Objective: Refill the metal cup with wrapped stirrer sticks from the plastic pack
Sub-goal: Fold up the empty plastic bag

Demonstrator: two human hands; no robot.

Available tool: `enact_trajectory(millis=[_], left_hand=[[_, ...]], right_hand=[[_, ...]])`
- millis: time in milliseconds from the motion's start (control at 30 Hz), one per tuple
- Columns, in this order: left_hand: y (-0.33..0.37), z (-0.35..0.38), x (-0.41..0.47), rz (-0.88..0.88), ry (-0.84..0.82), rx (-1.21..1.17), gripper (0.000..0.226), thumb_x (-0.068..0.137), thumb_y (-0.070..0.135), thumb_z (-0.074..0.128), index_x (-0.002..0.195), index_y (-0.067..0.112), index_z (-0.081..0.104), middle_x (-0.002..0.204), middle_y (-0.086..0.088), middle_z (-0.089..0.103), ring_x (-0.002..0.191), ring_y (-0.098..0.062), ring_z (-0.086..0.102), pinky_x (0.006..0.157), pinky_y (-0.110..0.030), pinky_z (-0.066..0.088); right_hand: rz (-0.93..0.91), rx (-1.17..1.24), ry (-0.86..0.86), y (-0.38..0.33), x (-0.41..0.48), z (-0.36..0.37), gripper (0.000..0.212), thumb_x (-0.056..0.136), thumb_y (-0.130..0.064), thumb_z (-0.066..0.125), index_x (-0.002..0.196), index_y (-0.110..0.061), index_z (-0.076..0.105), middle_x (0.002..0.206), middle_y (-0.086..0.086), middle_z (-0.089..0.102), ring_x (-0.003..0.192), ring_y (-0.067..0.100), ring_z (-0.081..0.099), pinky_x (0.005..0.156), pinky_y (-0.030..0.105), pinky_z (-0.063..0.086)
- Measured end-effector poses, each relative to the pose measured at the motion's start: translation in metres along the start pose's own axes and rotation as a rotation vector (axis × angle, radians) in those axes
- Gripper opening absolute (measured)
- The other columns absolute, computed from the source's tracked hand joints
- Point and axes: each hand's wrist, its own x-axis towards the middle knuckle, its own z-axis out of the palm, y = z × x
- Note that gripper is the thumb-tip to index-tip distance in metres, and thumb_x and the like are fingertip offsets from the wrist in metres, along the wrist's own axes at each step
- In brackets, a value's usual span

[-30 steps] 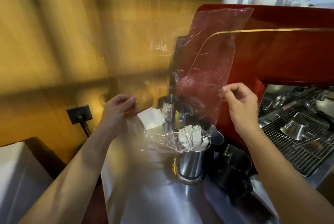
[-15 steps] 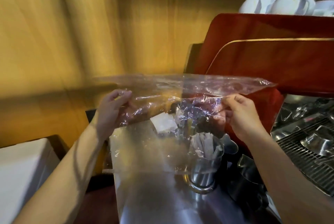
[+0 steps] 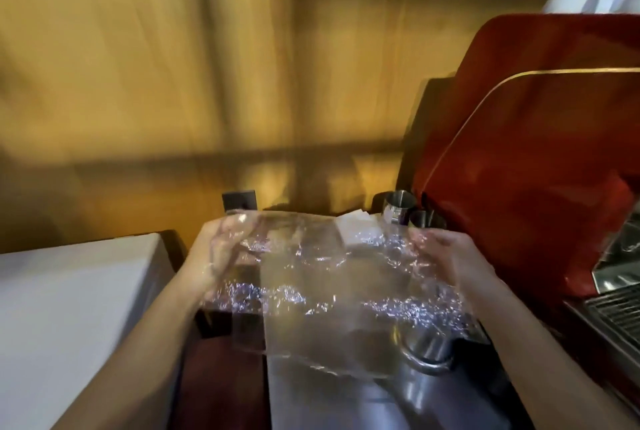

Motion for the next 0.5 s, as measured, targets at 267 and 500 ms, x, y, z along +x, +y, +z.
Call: enact_trajectory(millis=[267, 500], left_hand=[[-0.014, -0.010, -0.020, -0.191, 0.119, 0.185, 0.030, 0.090, 0.032, 0.054, 0.074, 0.009, 0.065, 0.044, 0.003, 0.055, 0.038, -0.007, 0.048, 0.039, -0.016, 0.043], [-0.033, -0.022, -0.031, -0.354, 0.199, 0.209, 0.055, 0.090, 0.028, 0.055, 0.036, 0.018, 0.052, 0.033, 0.002, 0.044, 0.026, -0.011, 0.033, 0.030, -0.016, 0.031]], right_hand=[[0.266, 0.120, -0.035, 0.027, 0.017, 0.025, 0.019, 0.089, -0.021, 0.056, 0.078, -0.008, 0.063, 0.044, -0.003, 0.060, 0.037, 0.006, 0.050, 0.036, 0.015, 0.038], [0.491, 0.066, -0.089, 0.038, 0.019, 0.033, 0.034, 0.090, -0.022, 0.056, 0.059, -0.008, 0.056, 0.034, -0.003, 0.050, 0.023, 0.006, 0.038, 0.025, 0.011, 0.026]])
